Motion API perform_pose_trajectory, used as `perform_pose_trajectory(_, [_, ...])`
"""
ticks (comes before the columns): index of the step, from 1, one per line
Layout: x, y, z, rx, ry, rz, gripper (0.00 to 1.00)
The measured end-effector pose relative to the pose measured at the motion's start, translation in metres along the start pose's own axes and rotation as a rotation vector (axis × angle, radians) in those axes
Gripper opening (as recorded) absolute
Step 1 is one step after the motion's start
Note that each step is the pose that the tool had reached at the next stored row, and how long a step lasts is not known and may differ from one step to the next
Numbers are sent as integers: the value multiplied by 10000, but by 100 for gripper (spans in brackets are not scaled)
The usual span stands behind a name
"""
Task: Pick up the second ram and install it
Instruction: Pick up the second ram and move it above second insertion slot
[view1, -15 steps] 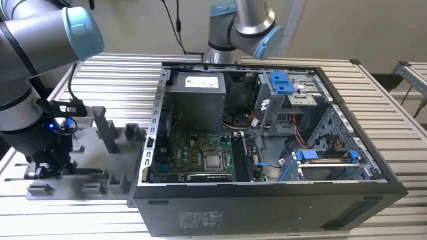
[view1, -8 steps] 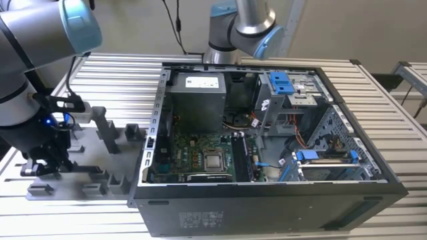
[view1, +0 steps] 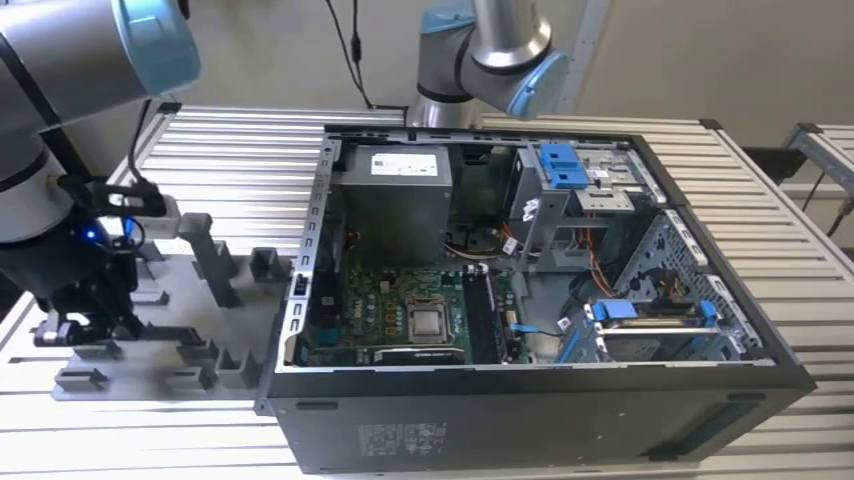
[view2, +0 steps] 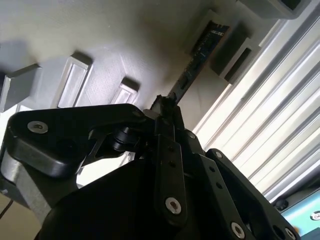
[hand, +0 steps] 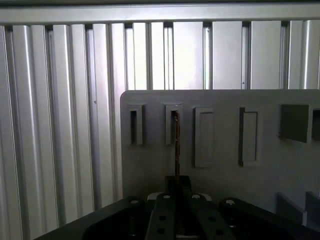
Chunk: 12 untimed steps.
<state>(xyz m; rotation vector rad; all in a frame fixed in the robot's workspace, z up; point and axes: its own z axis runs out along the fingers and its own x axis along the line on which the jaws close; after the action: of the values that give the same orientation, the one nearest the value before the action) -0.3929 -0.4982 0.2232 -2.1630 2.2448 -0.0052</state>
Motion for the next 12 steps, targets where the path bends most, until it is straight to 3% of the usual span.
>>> perform_pose_trajectory(12, [-1,-1,-85,-1,0,0,14])
